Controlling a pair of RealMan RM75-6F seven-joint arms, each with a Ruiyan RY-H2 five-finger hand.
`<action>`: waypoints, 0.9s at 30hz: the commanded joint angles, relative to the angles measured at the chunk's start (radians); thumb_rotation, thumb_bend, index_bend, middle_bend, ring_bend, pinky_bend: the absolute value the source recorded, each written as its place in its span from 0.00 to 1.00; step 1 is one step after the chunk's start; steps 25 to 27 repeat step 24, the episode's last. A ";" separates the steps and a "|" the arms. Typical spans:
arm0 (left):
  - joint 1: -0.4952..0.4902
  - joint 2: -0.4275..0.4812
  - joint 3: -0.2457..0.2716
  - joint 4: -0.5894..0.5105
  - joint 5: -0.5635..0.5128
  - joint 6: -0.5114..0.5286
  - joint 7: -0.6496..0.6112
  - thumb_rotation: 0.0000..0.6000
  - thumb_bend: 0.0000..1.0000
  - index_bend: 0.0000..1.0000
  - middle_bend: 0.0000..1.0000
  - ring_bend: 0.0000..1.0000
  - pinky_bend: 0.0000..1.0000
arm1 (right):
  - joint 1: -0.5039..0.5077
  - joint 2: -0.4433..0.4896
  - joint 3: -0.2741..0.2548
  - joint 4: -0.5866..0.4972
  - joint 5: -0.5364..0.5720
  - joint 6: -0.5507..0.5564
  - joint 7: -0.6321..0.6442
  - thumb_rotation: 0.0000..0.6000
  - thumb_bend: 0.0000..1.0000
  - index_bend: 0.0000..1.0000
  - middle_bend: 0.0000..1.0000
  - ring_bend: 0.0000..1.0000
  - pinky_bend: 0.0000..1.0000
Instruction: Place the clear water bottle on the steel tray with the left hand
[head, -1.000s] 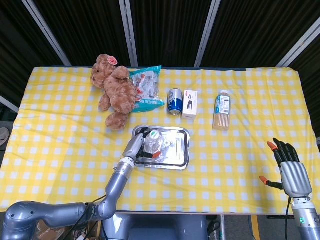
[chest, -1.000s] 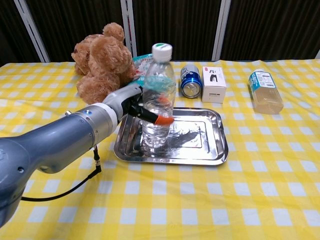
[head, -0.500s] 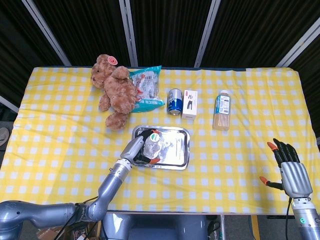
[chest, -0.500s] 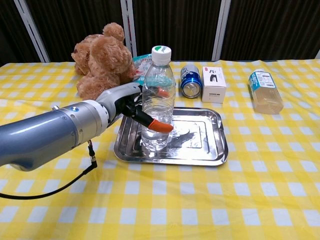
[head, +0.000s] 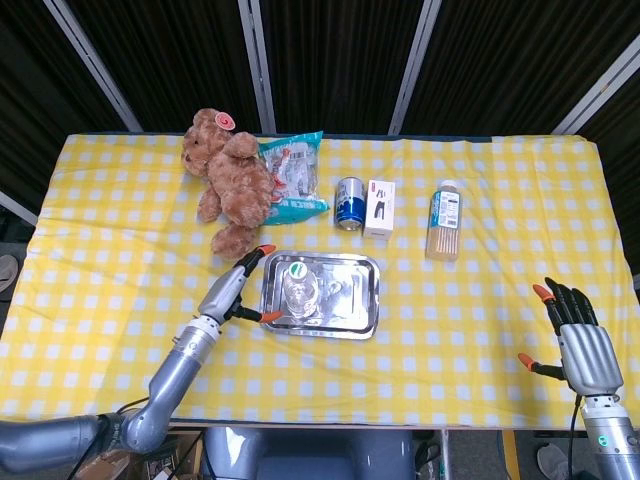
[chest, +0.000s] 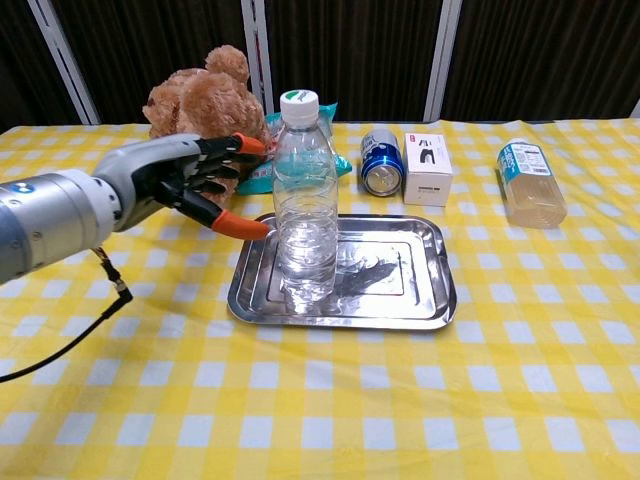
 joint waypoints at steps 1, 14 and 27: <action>0.081 0.144 0.054 -0.118 0.063 0.044 -0.006 1.00 0.11 0.08 0.01 0.00 0.00 | -0.001 0.000 0.001 -0.003 0.002 0.002 -0.002 1.00 0.05 0.10 0.00 0.00 0.00; 0.417 0.490 0.286 -0.134 0.415 0.428 0.013 1.00 0.22 0.16 0.05 0.00 0.00 | 0.000 -0.002 -0.005 -0.004 -0.030 0.018 -0.018 1.00 0.05 0.10 0.00 0.00 0.00; 0.537 0.430 0.244 0.058 0.385 0.633 0.095 1.00 0.22 0.16 0.05 0.00 0.00 | 0.004 -0.019 0.005 0.020 -0.023 0.023 -0.044 1.00 0.05 0.10 0.00 0.00 0.00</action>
